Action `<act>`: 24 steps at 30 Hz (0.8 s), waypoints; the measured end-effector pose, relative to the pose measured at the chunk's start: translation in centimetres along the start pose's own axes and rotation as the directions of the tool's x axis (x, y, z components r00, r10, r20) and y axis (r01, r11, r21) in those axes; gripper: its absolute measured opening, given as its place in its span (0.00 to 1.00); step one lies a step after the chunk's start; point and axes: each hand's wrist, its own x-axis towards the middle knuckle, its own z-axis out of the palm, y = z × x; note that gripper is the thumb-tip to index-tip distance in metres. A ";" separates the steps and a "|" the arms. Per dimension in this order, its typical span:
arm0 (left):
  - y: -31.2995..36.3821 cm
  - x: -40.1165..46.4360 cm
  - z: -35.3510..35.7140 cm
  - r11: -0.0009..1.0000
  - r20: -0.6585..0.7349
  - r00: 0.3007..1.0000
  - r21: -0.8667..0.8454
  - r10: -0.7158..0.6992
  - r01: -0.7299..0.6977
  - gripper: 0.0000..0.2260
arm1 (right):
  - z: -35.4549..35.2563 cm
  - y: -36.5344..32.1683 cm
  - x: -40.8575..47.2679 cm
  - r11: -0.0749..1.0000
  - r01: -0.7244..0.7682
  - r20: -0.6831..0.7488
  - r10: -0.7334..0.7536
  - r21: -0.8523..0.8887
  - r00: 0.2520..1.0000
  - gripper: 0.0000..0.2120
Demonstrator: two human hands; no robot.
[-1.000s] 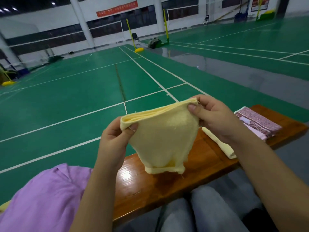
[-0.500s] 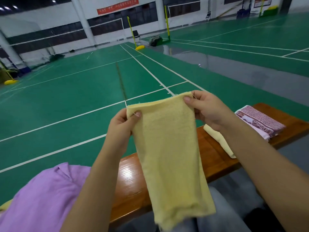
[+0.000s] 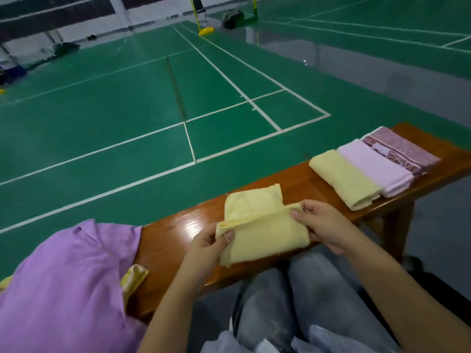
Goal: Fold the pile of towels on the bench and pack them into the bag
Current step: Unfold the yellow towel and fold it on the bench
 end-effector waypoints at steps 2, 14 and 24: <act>-2.3 0.5 1.0 0.991 -0.013 0.993 0.057 -0.120 0.121 0.06 | 0.1 2.9 0.9 0.990 -0.095 -0.052 0.090 -0.104 0.995 0.05; -2.9 10.2 2.0 0.785 -0.161 0.987 0.609 -0.024 0.118 0.14 | 0.8 5.6 6.9 0.823 -0.068 -0.214 -0.065 -0.564 0.975 0.04; -1.1 20.9 5.3 0.411 0.254 0.956 0.895 -0.145 -0.175 0.27 | 0.7 7.1 6.2 0.876 0.003 -0.273 -0.154 -0.483 0.950 0.03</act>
